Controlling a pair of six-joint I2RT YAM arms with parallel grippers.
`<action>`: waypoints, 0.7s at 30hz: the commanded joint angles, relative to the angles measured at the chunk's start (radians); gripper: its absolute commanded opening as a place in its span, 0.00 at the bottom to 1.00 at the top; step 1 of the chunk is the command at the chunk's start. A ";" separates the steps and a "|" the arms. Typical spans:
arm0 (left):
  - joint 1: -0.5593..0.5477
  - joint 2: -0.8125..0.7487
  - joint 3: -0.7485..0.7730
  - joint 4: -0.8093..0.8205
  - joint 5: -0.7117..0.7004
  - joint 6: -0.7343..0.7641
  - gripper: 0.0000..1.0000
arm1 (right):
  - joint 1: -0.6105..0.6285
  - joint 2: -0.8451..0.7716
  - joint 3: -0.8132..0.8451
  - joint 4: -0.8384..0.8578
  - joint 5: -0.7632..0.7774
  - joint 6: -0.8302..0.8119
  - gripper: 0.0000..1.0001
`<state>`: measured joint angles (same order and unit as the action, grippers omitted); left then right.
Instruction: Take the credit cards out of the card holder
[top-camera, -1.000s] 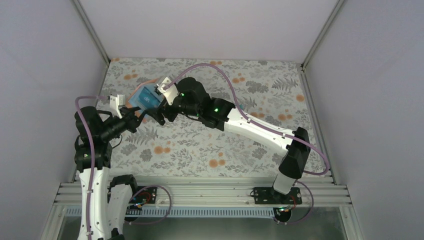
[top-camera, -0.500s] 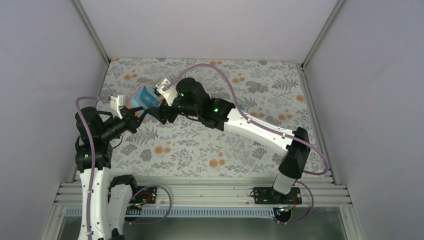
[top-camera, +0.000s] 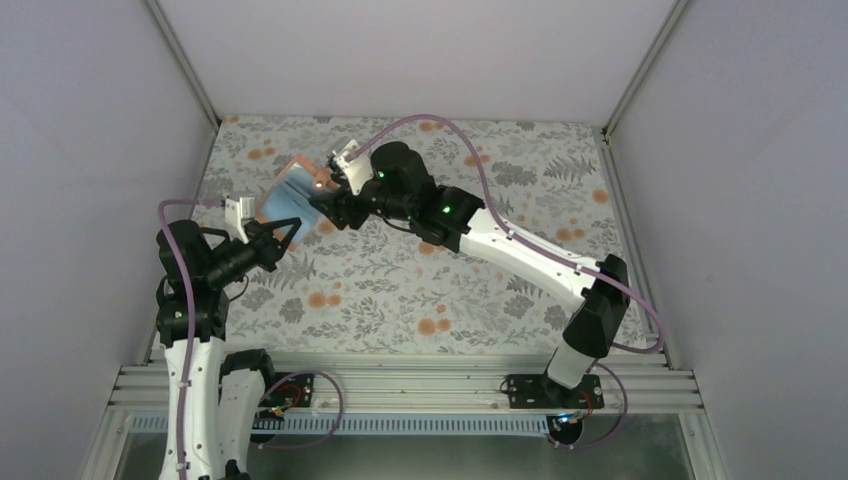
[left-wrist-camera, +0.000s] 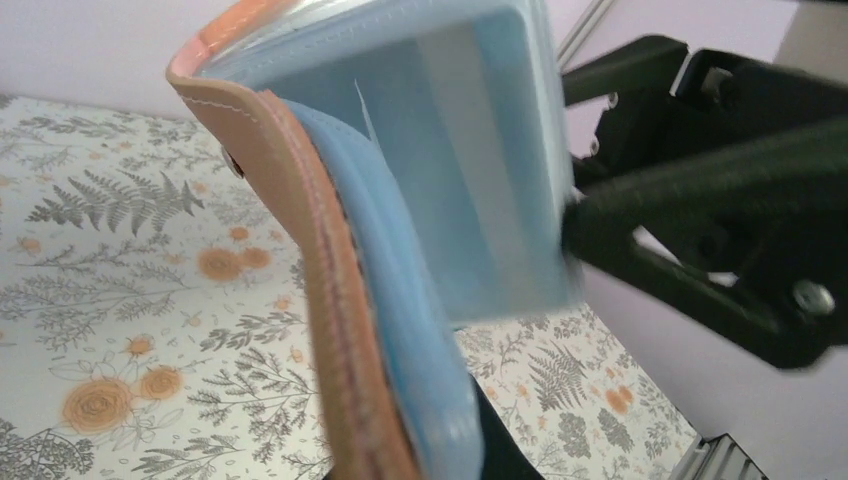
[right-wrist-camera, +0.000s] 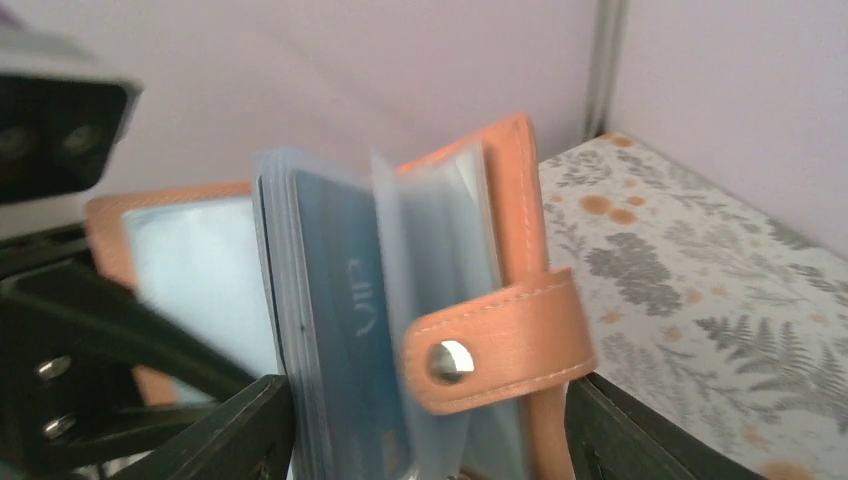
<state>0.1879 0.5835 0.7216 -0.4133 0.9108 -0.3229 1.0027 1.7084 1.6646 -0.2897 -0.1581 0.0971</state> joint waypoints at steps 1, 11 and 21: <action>-0.006 -0.028 -0.004 0.029 0.085 0.012 0.02 | -0.036 -0.014 -0.007 0.007 0.101 0.023 0.69; -0.004 -0.027 -0.003 0.045 0.091 0.016 0.02 | -0.036 0.020 -0.008 -0.016 0.016 -0.048 0.75; -0.005 -0.021 0.030 0.008 0.103 0.211 0.02 | -0.032 0.004 -0.005 -0.046 -0.101 -0.136 0.82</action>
<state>0.1875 0.5694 0.7143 -0.4217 0.9623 -0.2489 0.9657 1.7084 1.6642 -0.2977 -0.2016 0.0132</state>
